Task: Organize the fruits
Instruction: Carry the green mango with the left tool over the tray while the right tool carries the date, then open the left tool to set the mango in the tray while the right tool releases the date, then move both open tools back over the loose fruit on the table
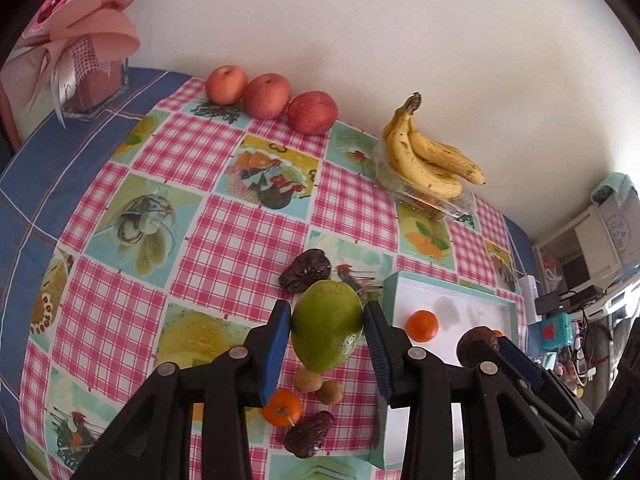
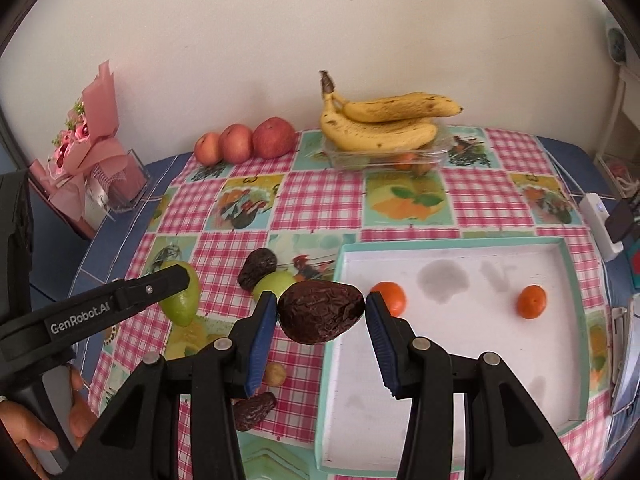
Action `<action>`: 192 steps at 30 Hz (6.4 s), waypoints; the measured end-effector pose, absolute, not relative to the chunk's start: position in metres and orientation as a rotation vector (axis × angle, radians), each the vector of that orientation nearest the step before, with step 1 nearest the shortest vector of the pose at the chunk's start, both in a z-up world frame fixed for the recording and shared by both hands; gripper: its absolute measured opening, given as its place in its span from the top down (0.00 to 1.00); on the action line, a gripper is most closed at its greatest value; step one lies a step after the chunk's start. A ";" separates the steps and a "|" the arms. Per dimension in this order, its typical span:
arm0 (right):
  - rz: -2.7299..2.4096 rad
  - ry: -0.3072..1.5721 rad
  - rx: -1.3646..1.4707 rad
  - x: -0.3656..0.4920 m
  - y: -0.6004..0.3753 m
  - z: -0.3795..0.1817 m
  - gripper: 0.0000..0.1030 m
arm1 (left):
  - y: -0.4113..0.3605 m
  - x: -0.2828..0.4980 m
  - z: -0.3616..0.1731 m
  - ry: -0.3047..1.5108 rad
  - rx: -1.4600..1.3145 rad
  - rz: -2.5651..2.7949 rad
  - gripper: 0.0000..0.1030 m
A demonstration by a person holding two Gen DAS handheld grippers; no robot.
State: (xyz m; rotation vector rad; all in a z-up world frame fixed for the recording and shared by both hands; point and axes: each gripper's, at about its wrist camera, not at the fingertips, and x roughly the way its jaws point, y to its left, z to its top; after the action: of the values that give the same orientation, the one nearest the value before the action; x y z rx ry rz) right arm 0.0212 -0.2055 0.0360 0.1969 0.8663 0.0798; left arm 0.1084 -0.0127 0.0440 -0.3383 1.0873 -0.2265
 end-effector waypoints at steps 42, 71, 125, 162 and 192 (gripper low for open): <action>-0.344 0.996 0.486 -0.017 -0.383 0.006 0.54 | -0.176 0.058 0.000 1.235 0.019 -0.470 0.61; -0.356 1.207 0.465 -0.001 -0.381 -0.062 0.54 | -0.185 0.067 -0.040 1.331 0.057 -0.432 0.61; -0.320 1.148 0.389 0.000 -0.363 -0.047 0.16 | -0.111 0.095 -0.011 1.229 -0.043 -0.195 0.03; -0.028 1.020 0.208 0.015 -0.243 -0.019 0.08 | 0.010 0.091 0.032 1.006 -0.041 0.112 0.00; 0.132 1.012 0.189 0.000 -0.184 -0.006 0.09 | 0.038 0.062 0.040 0.973 -0.185 -0.007 0.00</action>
State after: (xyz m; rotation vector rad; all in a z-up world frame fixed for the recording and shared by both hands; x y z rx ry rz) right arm 0.0004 -0.1840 -0.0065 0.1891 1.0117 0.1317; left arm 0.0619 0.0381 0.0403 -0.1854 0.9731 -0.0071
